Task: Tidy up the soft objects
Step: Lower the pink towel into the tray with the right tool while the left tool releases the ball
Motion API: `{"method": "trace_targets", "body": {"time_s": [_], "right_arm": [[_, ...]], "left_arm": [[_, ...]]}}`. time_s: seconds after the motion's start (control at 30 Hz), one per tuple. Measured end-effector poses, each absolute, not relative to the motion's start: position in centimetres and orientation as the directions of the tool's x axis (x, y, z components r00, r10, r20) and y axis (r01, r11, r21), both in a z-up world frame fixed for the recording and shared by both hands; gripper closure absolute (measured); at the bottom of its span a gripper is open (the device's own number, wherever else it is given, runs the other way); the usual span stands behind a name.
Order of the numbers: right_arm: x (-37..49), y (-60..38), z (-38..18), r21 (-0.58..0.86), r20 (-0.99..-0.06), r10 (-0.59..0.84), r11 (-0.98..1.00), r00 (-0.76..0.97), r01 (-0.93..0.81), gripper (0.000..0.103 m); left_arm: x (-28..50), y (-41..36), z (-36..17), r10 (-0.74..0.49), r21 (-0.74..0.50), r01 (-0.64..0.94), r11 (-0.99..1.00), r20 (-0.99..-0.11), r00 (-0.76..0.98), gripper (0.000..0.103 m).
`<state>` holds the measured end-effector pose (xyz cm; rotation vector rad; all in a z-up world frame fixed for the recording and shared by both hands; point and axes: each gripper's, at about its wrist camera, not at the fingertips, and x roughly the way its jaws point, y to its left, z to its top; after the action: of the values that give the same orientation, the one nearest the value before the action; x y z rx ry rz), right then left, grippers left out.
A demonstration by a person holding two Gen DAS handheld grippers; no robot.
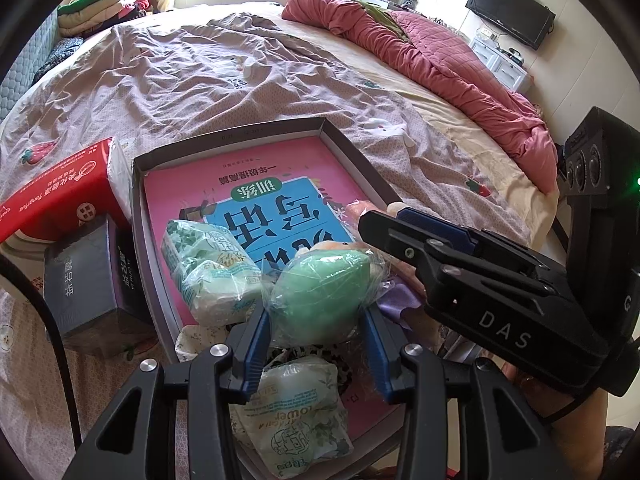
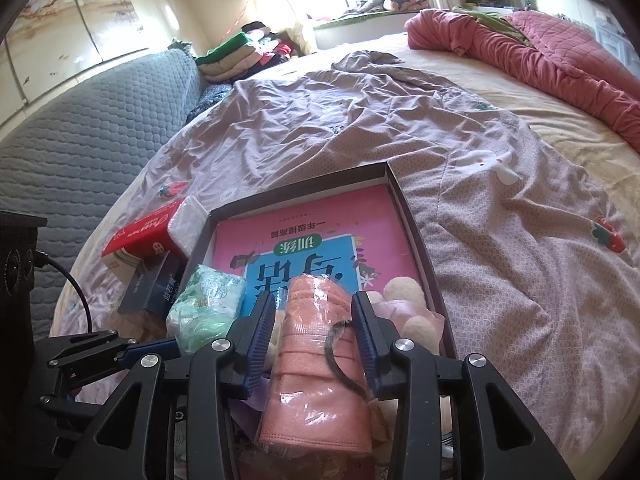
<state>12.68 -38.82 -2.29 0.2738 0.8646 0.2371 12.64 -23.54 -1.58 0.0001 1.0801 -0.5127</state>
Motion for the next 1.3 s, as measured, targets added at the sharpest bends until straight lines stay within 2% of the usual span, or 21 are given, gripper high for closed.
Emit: {"method": "trace_targets", "body": {"time_s": [0.47, 0.8, 1.13, 1.3], "right_arm": [[11.9, -39.9, -1.0, 0.337, -0.691, 0.294, 0.939, 0.660, -0.066, 0.041], [11.3, -40.9, -0.4, 0.349, -0.683, 0.281, 0.936, 0.674, -0.038, 0.039], [11.1, -41.4, -0.4, 0.355, -0.682, 0.277, 0.935, 0.676, -0.025, 0.038], [11.1, -41.1, -0.6, 0.346, -0.691, 0.277, 0.938, 0.667, -0.031, 0.033]], "left_arm": [[12.7, -23.6, -1.5, -0.396, -0.240, 0.401, 0.884, -0.841, 0.369, 0.058], [12.7, -23.5, -1.4, -0.405, -0.257, 0.391, 0.884, -0.838, 0.364, 0.057], [12.8, -23.2, -1.5, -0.374, -0.229, 0.376, 0.898, -0.847, 0.377, 0.049], [12.7, -23.2, -1.5, -0.370, -0.223, 0.376, 0.899, -0.846, 0.383, 0.047]]}}
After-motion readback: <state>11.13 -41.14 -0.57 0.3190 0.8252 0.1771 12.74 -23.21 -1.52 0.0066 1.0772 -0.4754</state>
